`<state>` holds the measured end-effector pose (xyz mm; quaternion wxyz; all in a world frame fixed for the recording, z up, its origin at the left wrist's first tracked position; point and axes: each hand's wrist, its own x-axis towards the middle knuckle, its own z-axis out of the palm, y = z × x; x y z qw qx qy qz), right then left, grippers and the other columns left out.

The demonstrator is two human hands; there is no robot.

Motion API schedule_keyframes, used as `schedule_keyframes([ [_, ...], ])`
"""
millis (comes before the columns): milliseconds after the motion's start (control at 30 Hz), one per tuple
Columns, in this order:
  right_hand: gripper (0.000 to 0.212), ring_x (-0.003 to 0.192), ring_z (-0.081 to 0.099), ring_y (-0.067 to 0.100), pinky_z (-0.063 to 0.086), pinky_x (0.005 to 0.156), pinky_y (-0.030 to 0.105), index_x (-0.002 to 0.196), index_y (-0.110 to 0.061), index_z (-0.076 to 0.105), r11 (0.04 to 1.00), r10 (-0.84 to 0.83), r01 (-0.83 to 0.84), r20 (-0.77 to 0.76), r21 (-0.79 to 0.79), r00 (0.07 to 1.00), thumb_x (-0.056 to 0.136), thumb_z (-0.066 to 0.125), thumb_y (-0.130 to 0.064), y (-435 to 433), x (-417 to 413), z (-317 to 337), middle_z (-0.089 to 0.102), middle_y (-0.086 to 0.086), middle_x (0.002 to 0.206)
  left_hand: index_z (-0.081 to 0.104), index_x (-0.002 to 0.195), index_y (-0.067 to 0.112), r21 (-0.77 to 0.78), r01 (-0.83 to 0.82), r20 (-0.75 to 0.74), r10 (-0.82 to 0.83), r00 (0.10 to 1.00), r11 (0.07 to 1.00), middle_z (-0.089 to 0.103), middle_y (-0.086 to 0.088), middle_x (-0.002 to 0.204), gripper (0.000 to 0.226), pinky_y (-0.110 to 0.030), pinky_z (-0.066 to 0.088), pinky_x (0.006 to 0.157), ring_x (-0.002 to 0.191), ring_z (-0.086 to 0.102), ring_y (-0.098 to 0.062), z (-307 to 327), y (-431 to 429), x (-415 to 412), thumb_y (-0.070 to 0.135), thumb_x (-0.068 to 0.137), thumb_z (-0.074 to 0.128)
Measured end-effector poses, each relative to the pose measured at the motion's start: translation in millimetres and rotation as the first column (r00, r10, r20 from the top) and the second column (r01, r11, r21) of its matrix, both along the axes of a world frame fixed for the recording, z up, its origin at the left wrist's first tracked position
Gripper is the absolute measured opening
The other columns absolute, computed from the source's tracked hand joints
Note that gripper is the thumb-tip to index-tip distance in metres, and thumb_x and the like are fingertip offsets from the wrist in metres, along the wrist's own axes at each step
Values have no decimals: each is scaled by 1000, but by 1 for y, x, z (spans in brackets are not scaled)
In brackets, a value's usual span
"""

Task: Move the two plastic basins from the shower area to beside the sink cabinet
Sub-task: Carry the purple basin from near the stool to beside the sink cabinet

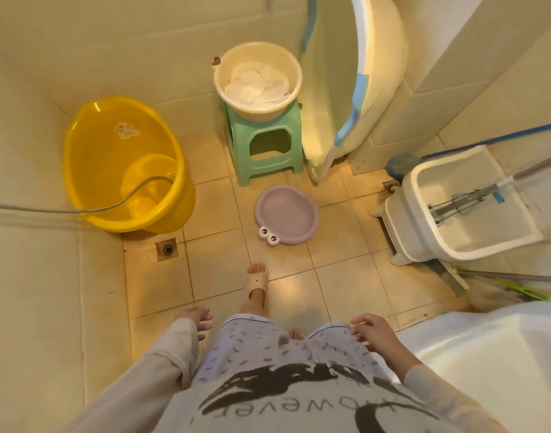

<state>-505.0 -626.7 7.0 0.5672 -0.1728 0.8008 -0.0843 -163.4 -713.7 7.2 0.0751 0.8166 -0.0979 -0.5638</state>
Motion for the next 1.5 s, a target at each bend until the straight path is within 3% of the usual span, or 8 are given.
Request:
schedule_keyframes([
  [133, 17, 57, 50, 19, 39, 51, 24, 100, -2, 58, 986, -124, 125, -14, 111, 992, 88, 46, 1, -22, 3, -7, 58, 11, 71, 55, 123, -1, -47, 169, -36, -171, 985, 984, 63, -19, 120, 34, -34, 48, 70, 73, 54, -21, 2, -91, -1, 10, 92, 47],
  [367, 16, 57, 50, 21, 37, 41, 20, 100, -2, 56, 951, -284, 281, 0, 130, 959, 88, 46, 3, -83, 6, -17, 56, 13, 73, 59, 117, -2, 30, 444, 42, -445, 895, 895, 60, -12, 97, 30, -32, 45, 68, 65, 53, -19, -17, -178, -6, 8, 91, 48],
  [600, 21, 70, 57, 21, 47, 69, 31, 105, -7, 60, 942, -281, 268, 37, 202, 959, 87, 49, -3, -130, -5, -73, 62, 13, 84, 61, 115, 2, 59, 627, 18, -629, 778, 777, 62, -9, 98, 29, -30, 44, 68, 83, 57, -23, -67, -248, -41, 13, 90, 50],
  [833, 18, 66, 58, 21, 49, 74, 35, 101, -7, 61, 924, -313, 282, 83, 259, 946, 85, 52, -3, -182, -24, -231, 62, 11, 79, 61, 108, 6, 82, 736, 83, -740, 667, 672, 60, -9, 98, 23, -24, 41, 58, 80, 56, -20, -226, -316, -73, 13, 91, 46],
  [1000, 17, 73, 59, 25, 52, 79, 39, 102, -7, 59, 926, -311, 278, 98, 255, 945, 87, 51, -1, -222, -49, -369, 62, 11, 80, 61, 113, -3, 137, 894, 136, -902, 409, 426, 62, -25, 117, 31, -38, 47, 90, 110, 59, -37, -360, -352, -115, 13, 91, 45],
  [1067, 15, 69, 59, 23, 51, 69, 34, 100, -9, 56, 930, -317, 291, 89, 225, 944, 89, 50, -2, -242, -56, -422, 59, 10, 78, 58, 107, -7, 130, 917, 162, -920, 356, 378, 59, -29, 110, 28, -35, 44, 84, 102, 58, -39, -410, -369, -129, 12, 90, 47],
  [1267, 37, 88, 60, 21, 52, 80, 41, 123, -11, 51, 914, -395, 389, 42, 114, 918, 87, 58, -16, -297, -65, -533, 57, 6, 101, 24, 143, 3, 125, 902, 222, -897, 381, 414, 41, -19, 144, 66, -41, 38, 101, 130, 43, -36, -535, -401, -142, 24, 87, 53],
  [1500, 52, 108, 58, 28, 52, 90, 45, 134, -5, 44, 876, -480, 467, 143, 117, 865, 85, 57, 8, -316, -64, -558, 57, 11, 120, 41, 133, -1, -3, 691, 275, -664, 696, 723, 49, -19, 138, 49, -46, 48, 97, 123, 50, -38, -564, -404, -142, 6, 86, 50],
])
